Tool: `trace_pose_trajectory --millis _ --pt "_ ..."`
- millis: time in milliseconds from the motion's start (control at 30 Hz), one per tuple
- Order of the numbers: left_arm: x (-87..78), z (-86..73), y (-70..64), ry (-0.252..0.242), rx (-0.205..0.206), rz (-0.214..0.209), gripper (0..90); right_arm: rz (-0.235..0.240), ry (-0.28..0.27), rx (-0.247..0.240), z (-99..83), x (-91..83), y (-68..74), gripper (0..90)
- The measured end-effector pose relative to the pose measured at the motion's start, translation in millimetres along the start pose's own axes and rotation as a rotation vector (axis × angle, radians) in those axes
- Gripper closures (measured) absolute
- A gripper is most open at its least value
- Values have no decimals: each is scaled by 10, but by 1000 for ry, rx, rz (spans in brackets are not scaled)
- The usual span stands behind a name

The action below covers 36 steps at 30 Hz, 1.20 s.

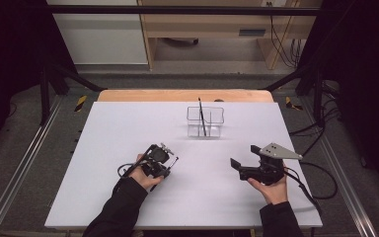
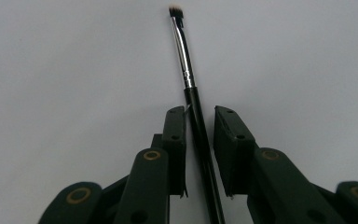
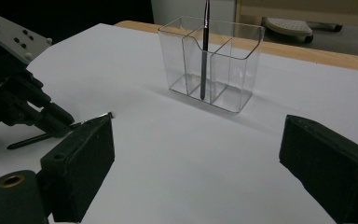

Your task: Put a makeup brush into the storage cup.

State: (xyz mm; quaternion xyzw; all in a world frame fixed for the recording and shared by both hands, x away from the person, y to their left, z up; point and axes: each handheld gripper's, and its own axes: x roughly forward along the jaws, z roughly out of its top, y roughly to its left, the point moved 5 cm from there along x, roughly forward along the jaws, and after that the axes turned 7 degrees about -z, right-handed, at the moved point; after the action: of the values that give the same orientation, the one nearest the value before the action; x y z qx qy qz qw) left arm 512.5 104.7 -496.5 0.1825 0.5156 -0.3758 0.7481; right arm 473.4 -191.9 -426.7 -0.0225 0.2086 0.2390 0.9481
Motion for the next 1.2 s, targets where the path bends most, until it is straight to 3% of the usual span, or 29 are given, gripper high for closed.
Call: trace_pose_trajectory --millis 367,933,1033,1200 --pt "-9 -23 -34 29 -14 4 796 0 6 -5 -10 16 5 105" --pt "-13 -22 -57 40 14 16 834 4 14 -7 -20 27 11 103" --pt "-48 -23 -54 18 20 24 834 5 15 -6 -22 29 14 103" --pt "-226 -23 -55 -67 29 38 835 5 14 -5 -20 27 13 102"
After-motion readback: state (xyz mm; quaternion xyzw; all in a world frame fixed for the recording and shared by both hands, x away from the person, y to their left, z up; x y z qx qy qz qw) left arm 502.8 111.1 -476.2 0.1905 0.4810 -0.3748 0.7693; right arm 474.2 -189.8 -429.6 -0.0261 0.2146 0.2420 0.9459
